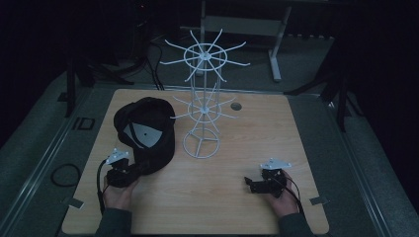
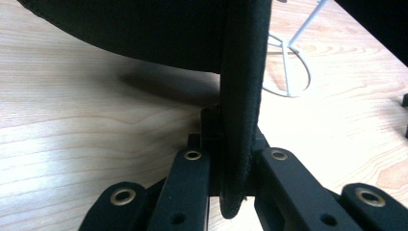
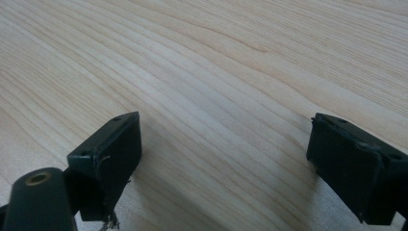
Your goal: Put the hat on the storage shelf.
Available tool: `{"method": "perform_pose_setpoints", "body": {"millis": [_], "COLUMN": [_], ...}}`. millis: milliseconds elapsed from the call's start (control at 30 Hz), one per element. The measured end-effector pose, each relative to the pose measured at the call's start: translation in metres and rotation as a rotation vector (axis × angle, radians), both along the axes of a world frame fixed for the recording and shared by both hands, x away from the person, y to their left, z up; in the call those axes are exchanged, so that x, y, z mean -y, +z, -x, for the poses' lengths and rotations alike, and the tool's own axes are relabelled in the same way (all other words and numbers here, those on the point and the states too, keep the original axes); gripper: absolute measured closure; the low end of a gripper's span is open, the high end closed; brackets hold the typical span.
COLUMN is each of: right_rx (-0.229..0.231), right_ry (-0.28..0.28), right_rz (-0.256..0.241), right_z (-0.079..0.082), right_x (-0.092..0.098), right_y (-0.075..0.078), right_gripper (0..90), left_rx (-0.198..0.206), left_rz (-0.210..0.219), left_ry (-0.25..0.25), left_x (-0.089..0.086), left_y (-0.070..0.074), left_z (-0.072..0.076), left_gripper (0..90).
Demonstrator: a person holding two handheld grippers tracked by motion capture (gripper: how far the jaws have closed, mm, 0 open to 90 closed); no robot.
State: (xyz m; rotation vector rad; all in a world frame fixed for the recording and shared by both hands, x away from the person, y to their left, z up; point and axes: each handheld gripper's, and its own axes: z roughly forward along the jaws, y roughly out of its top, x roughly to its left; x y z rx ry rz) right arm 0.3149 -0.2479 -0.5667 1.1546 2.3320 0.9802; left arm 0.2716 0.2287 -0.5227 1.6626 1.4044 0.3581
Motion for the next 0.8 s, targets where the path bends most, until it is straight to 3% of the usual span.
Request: {"method": "perform_pose_setpoints", "body": {"millis": [800], "right_rx": [0.001], "right_ry": [0.0], "right_rz": [0.0], "right_z": [0.0], "right_x": [0.0], "right_y": [0.0], "right_gripper": [11.8], "left_rx": [0.032], "left_rz": [-0.02], "left_ry": [0.042], "left_x": [-0.009], "left_y": [0.013], "left_z": [0.006], "left_gripper": [86.5]}}
